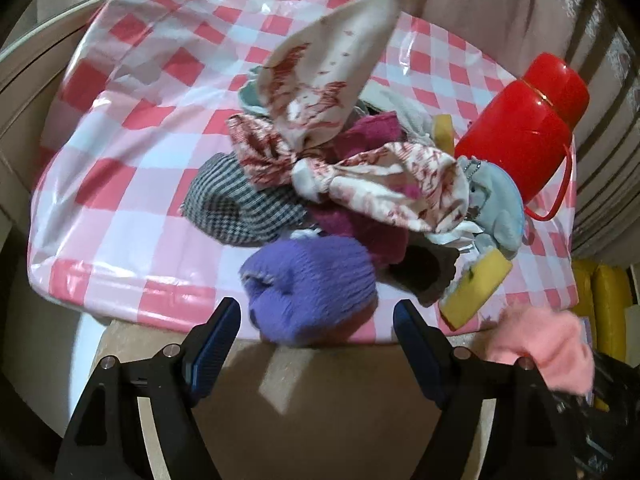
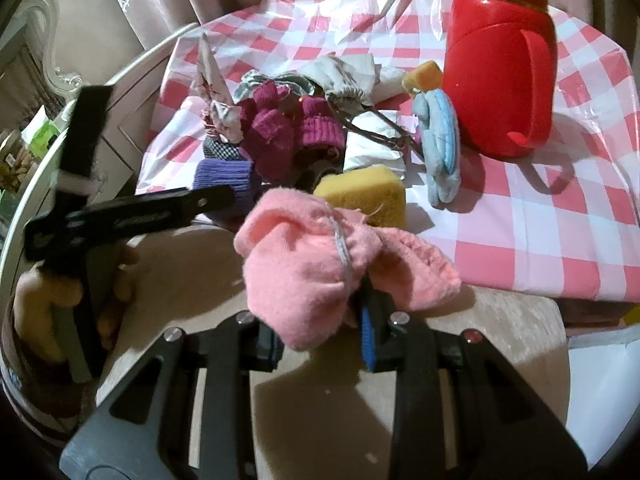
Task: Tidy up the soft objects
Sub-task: 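Grasp the pink sock with the right tool while the left tool grasps the purple knit mitten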
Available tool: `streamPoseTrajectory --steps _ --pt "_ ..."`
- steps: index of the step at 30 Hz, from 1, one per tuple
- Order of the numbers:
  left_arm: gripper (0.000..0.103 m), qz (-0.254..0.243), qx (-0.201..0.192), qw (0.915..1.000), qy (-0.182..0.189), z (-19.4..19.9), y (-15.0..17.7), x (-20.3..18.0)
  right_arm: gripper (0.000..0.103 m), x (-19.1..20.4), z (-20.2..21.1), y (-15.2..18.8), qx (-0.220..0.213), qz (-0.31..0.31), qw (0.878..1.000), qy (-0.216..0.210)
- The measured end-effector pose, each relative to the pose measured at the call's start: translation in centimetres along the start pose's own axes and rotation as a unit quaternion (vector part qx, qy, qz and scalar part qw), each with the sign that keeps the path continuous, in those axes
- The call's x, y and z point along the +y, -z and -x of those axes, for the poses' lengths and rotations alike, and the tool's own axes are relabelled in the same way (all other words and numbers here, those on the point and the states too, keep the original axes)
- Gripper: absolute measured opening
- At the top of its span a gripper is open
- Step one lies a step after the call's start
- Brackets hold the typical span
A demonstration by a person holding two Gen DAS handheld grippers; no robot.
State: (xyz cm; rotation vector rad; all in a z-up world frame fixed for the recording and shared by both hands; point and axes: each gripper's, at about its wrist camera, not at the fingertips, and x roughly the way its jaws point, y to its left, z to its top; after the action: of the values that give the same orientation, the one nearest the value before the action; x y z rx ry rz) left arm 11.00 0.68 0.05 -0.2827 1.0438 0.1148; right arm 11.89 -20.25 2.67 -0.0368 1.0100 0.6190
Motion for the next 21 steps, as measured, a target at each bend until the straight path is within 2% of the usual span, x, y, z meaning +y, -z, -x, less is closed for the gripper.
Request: streamPoseTrajectory --steps 3,4,5,6,10,16,21 --pt "0.078 0.004 0.014 0.9999 -0.008 -1.1 -0.8 0.2 0.033 -0.4 1.1 0.5 -0.010 -0.007 1.000 -0.007" --pt "0.066 0.002 0.016 0.9998 -0.009 -1.4 -0.8 0.3 0.033 -0.5 1.5 0.6 -0.013 -0.009 1.000 -0.009" --pt "0.060 0.002 0.020 0.9997 -0.010 -1.7 -0.9 0.3 0.033 -0.7 1.7 0.6 -0.016 -0.011 1.000 -0.009" --pt "0.060 0.004 0.019 0.9998 -0.009 -1.8 -0.9 0.4 0.033 -1.0 2.0 0.7 -0.018 -0.013 1.000 -0.010" --pt "0.048 -0.006 0.006 0.9999 -0.009 -1.0 -0.2 0.0 0.033 -1.8 2.9 1.3 -0.025 -0.026 0.999 -0.009" --pt "0.042 0.007 -0.019 0.9998 -0.001 1.3 1.6 0.2 0.033 -3.1 4.4 1.9 -0.038 -0.041 0.998 -0.004" --pt "0.041 0.014 -0.061 0.9980 0.009 4.6 3.5 0.0 0.033 -4.8 5.9 2.9 -0.049 -0.062 0.997 0.003"
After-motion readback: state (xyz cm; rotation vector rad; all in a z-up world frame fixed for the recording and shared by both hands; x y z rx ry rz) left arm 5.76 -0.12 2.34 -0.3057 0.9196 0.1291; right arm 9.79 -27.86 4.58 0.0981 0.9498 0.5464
